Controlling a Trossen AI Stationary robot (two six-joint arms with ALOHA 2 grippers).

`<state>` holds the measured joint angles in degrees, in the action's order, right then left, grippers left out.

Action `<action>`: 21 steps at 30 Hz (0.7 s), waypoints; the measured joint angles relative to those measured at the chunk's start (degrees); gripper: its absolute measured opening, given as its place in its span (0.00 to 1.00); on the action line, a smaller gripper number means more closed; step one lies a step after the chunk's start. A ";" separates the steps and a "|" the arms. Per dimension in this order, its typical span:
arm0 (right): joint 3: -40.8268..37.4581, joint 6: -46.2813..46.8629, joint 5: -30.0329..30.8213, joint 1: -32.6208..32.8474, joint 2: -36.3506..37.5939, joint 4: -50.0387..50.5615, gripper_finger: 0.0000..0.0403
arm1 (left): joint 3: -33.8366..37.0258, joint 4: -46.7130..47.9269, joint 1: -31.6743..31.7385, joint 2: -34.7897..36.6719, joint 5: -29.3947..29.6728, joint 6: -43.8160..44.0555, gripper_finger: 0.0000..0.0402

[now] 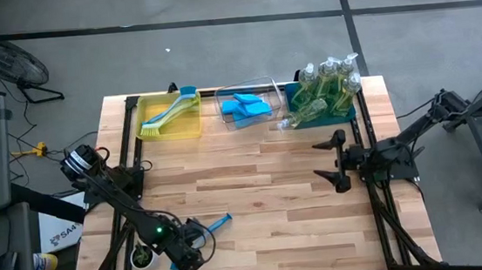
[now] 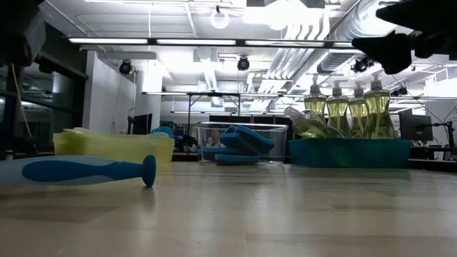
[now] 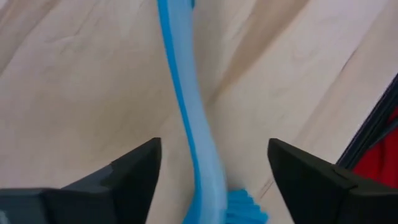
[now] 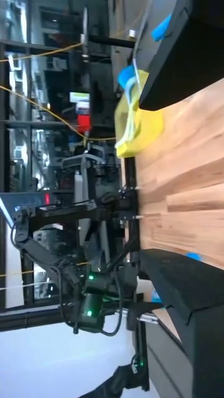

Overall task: Pick & Place Kitchen Sink Supplies
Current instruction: Put the blue dish brush into the yellow bin

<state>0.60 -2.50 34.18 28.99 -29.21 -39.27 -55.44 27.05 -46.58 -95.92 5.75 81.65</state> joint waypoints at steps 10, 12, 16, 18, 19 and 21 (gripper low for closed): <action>0.00 -5.24 0.21 -0.10 10.08 7.18 0.93 | -0.06 -0.99 0.03 -2.71 0.12 0.05 0.47; 0.00 -5.25 0.33 -0.10 12.59 9.55 0.93 | -0.13 -0.97 0.03 -3.29 -0.45 0.04 0.43; 0.00 -5.72 0.67 -0.10 18.24 13.86 0.93 | -0.13 -0.68 0.08 -4.00 -1.14 1.04 0.36; 0.00 -6.22 0.63 -0.10 21.19 16.44 0.93 | -0.11 -0.76 0.08 -4.04 -1.25 1.15 0.34; 0.00 -6.55 0.67 -0.10 22.72 17.68 0.93 | -0.09 -0.79 0.08 -4.06 -1.35 1.17 0.33; 0.00 -6.85 1.20 -0.10 25.58 19.92 0.93 | -0.09 -0.73 0.08 -4.09 -1.78 1.18 0.32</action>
<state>0.60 -9.35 35.39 28.88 -3.64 -19.35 -55.53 26.32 -46.50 -100.01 3.97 82.84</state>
